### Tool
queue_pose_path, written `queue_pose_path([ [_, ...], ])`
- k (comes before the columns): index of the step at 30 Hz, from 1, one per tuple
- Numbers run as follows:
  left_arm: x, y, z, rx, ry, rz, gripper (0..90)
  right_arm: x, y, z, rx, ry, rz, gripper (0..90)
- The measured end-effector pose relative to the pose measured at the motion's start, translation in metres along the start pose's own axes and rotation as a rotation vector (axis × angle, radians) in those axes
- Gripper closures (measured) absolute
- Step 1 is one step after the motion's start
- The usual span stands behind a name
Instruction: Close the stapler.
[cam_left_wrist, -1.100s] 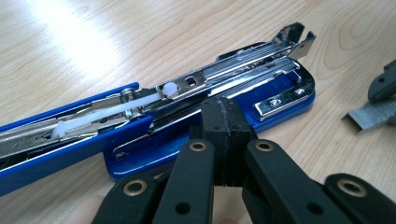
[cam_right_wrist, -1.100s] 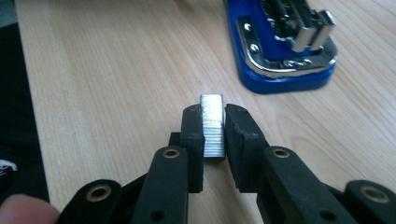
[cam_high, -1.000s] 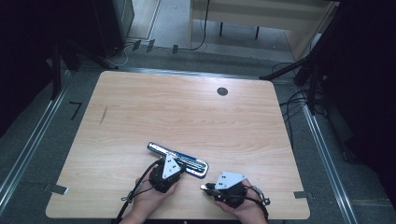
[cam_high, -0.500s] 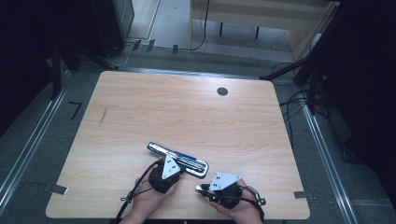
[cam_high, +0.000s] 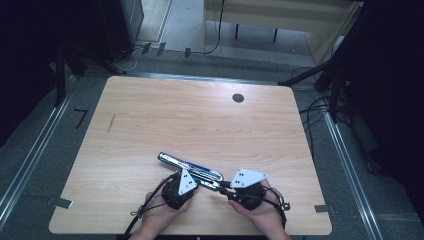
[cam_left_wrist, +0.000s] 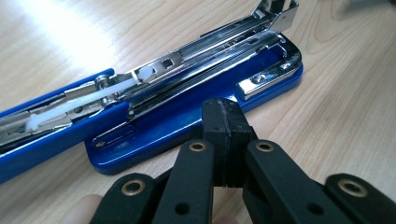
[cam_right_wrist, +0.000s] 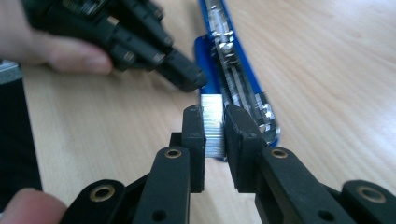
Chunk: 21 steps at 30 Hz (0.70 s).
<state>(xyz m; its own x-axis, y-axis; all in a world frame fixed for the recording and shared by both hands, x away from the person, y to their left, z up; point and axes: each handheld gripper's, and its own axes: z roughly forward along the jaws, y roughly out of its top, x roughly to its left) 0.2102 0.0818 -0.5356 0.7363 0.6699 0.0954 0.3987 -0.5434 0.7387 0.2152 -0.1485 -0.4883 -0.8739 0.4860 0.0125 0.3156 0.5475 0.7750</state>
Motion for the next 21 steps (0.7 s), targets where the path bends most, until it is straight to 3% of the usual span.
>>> queue_pose_path([
  [1, 0.005, 0.000, 0.000, -0.004, -0.026, -0.034, 90.0, -0.002, 0.003, -0.001, 0.001, -0.006, 0.009, 79.7],
  [3, 0.008, -0.001, 0.000, -0.017, -0.038, -0.062, 90.0, -0.003, 0.005, -0.002, 0.005, -0.012, 0.012, 79.7],
  [10, 0.007, 0.000, -0.001, -0.056, -0.059, -0.060, 90.0, -0.010, 0.017, -0.004, 0.007, -0.024, 0.018, 79.7],
  [16, 0.007, 0.001, 0.001, -0.045, -0.065, -0.064, 90.0, -0.017, 0.031, 0.005, 0.065, -0.035, 0.031, 79.7],
  [20, 0.008, 0.001, 0.001, -0.047, -0.072, -0.073, 90.0, -0.018, 0.036, 0.011, 0.094, -0.022, 0.033, 79.7],
  [21, 0.009, 0.001, 0.001, -0.046, -0.078, -0.080, 90.0, -0.017, 0.039, 0.015, 0.123, -0.014, 0.023, 79.7],
])
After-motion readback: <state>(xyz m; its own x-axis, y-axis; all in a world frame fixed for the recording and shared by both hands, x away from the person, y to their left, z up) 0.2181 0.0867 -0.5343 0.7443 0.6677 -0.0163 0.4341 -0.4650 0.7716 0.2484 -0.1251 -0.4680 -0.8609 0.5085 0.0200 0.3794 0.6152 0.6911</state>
